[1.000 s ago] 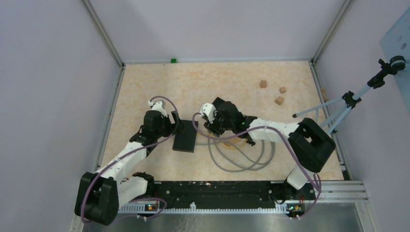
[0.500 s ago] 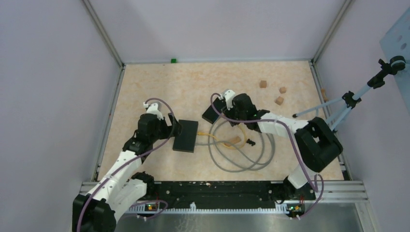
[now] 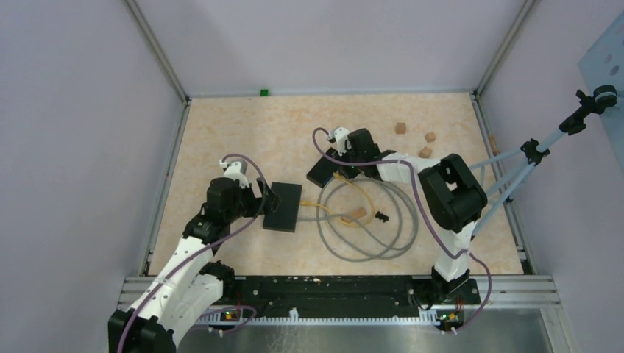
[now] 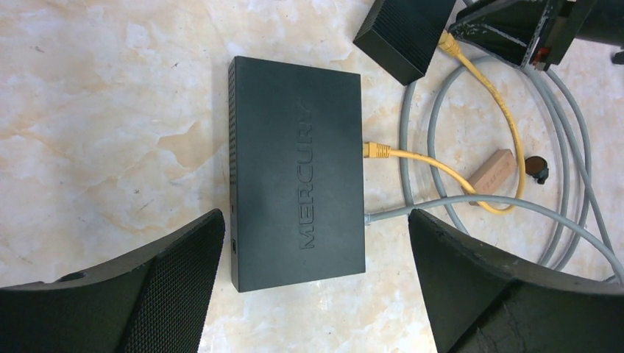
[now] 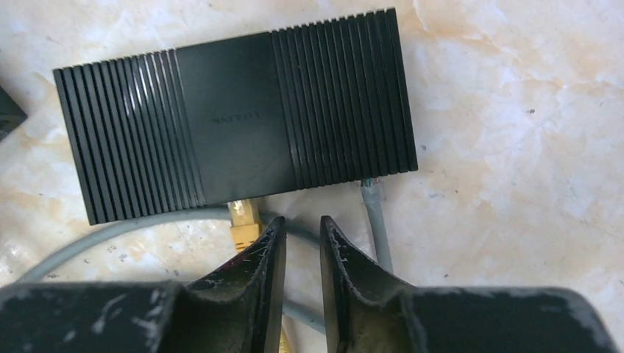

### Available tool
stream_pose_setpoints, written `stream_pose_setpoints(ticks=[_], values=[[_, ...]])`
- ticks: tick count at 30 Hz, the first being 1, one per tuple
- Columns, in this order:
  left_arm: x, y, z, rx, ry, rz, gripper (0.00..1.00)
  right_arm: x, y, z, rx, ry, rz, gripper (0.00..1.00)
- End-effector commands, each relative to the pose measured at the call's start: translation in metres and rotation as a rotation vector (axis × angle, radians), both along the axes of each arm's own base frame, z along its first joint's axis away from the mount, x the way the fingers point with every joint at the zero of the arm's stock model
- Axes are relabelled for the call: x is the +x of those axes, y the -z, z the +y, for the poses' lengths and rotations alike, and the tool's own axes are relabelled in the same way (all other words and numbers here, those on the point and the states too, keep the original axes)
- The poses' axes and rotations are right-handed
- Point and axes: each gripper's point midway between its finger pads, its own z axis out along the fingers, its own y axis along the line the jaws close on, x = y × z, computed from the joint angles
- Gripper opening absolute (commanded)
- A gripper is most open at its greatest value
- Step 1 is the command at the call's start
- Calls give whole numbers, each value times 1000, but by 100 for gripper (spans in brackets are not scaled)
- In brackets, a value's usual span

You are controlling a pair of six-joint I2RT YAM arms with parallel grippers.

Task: Insert the plug into the switch port
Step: Reset both arms

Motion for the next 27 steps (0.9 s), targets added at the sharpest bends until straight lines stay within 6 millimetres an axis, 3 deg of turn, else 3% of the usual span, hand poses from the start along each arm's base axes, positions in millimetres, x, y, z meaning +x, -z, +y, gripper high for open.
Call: stream_pose_setpoints(ticks=[1,6,9,10,13,15,18,23,27], values=[[0,-17,-2,-16,7,-28,99,12,-33,28,86,-9,-71,25],[2,-56,3,18,16,-96,99,13,-107,3,107,147,-241,35],[0,-83,4,45,51,-166,99,-15,-151,-14,230,228,-262,43],[-1,-87,6,58,49,-181,99,-25,-161,-23,270,264,-271,53],[-2,-90,16,100,18,-213,99,-62,-188,-54,401,380,-287,64],[-5,-94,17,95,18,-222,99,-88,-180,-81,409,463,-258,74],[-10,-104,13,80,49,-244,99,-120,-181,-118,429,579,-249,79],[-16,-110,23,108,13,-283,99,-164,-195,-159,528,696,-250,81],[-16,-115,25,113,14,-335,99,-182,-202,-183,592,772,-282,82]])
